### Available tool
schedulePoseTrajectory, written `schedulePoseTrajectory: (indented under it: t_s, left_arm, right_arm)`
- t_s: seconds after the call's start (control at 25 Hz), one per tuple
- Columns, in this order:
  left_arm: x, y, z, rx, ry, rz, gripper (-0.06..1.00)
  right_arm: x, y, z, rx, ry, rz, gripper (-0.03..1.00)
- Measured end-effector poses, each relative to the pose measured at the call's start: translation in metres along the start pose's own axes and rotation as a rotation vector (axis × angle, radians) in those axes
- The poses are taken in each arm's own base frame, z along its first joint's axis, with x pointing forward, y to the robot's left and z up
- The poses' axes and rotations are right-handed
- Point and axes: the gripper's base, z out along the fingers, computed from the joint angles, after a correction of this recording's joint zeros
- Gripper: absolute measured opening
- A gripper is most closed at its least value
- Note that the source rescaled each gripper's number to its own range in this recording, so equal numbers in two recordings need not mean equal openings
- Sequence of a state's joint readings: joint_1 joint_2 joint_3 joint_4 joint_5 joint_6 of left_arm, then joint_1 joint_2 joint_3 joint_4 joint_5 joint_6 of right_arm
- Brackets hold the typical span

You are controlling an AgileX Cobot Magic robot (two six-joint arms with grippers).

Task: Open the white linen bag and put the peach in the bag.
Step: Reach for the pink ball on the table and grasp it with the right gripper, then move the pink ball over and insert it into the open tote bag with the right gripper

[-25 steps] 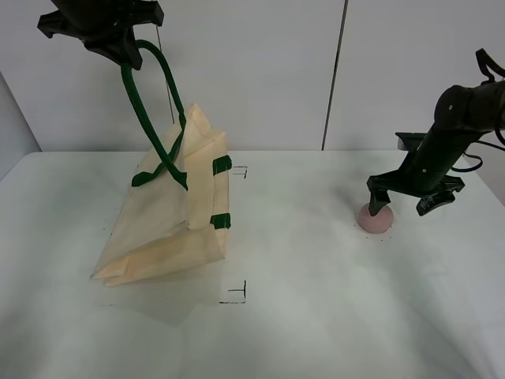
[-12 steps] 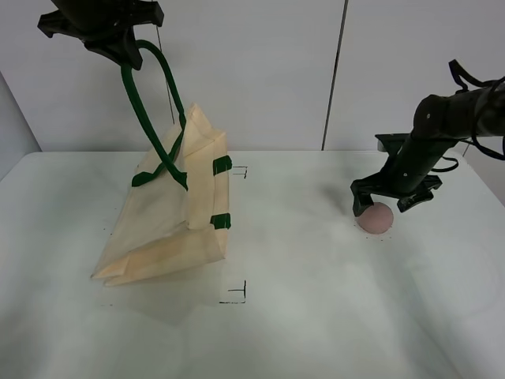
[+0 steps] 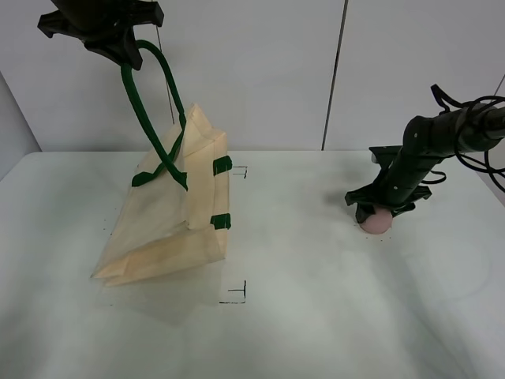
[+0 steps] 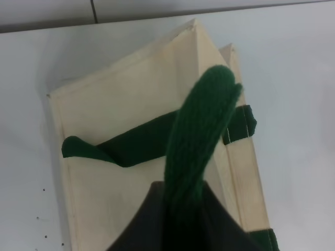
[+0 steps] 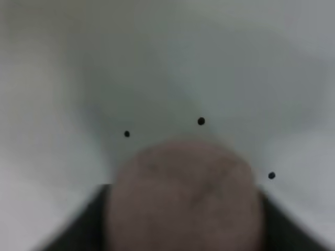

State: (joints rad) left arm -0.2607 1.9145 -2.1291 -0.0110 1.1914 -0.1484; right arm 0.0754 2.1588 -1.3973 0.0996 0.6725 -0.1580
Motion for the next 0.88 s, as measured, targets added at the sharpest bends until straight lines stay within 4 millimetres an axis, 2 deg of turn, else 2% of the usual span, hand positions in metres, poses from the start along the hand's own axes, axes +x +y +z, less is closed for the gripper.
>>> schedulePoseTrajectory:
  t_s: [0.08,0.12,0.16,0.32,0.4,0.56,0.72,0.88]
  left_arm:
    - [0.000,0.000,0.000,0.000,0.000,0.000,0.00]
    - [0.000,0.000,0.000,0.000,0.000,0.000,0.00]
    - [0.000,0.000,0.000,0.000,0.000,0.000,0.00]
    - [0.000,0.000,0.000,0.000,0.000,0.000,0.00]
    - [0.000,0.000,0.000,0.000,0.000,0.000,0.00]
    - [0.000,-0.001,0.000,0.007,0.001,-0.001,0.00]
    - [0.000,-0.001,0.000,0.016,0.002,-0.002,0.00]
    - [0.000,-0.001,0.000,0.016,0.002,0.008,0.00]
  right_arm:
    - [0.000,0.000,-0.002,-0.001,0.000,0.000,0.13]
    - [-0.001,0.000,-0.004,-0.002,-0.005,0.001,0.04]
    - [-0.001,0.001,-0.005,-0.004,-0.007,0.003,0.00]
    - [-0.003,0.004,-0.023,-0.031,-0.028,0.001,0.00]
    - [-0.006,0.007,-0.042,-0.053,-0.062,0.002,0.00]
    - [-0.019,0.018,-0.095,-0.089,-0.152,-0.042,0.00]
    - [-0.042,0.054,-0.138,-0.125,-0.225,-0.150,0.00]
    - [-0.059,0.108,-0.160,-0.197,-0.314,-0.269,0.00]
